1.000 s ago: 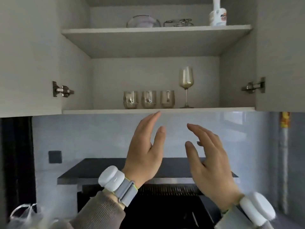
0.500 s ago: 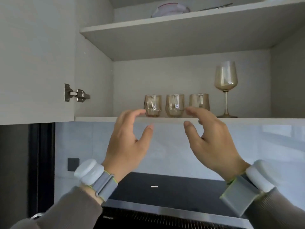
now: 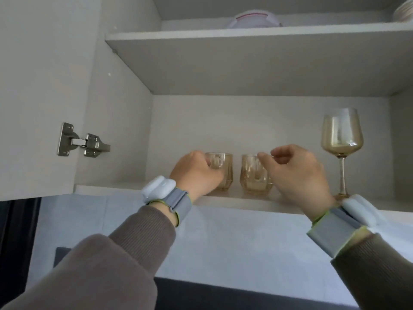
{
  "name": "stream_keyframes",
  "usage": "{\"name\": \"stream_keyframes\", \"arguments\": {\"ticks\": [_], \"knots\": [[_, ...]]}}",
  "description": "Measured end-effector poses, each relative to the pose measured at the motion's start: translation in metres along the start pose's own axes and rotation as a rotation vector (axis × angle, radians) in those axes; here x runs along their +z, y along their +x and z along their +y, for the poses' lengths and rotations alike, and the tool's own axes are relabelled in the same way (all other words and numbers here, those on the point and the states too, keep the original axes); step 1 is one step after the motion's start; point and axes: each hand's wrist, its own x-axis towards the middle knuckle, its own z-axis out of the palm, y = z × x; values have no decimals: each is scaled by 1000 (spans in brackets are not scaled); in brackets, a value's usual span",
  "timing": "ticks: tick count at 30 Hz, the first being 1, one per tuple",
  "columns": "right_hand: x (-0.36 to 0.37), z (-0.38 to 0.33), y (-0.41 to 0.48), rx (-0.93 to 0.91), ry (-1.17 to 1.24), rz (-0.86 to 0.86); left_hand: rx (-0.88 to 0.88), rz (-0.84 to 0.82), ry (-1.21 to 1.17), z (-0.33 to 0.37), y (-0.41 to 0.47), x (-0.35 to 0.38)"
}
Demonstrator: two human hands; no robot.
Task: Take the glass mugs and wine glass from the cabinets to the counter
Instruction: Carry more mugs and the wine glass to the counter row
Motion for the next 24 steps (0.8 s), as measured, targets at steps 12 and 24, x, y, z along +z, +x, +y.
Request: {"name": "stream_keyframes", "arguments": {"ticks": [12,24], "knots": [[28,-12,19,241,107,-182,-170,-50,-399,3,35,25],[30,-14,21,273,48,-197,-135,-8,-290,-8,21,9]]}}
